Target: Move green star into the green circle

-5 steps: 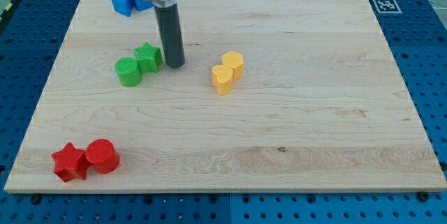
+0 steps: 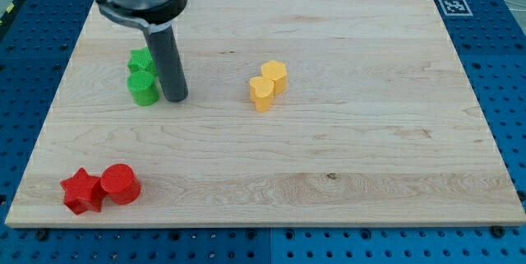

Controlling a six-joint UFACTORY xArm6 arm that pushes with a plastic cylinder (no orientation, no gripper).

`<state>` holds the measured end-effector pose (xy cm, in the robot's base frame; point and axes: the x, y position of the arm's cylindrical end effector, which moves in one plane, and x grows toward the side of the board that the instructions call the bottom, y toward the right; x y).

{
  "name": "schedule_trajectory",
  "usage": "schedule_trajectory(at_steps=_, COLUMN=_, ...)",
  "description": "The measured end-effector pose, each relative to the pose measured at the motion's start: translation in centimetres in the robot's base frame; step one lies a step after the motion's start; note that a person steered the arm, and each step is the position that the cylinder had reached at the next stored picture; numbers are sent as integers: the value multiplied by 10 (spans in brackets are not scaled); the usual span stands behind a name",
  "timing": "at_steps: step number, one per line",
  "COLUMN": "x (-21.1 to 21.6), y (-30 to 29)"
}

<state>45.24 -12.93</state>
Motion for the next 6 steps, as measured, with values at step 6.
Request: schedule_trajectory(at_steps=6, x=-54, y=6)
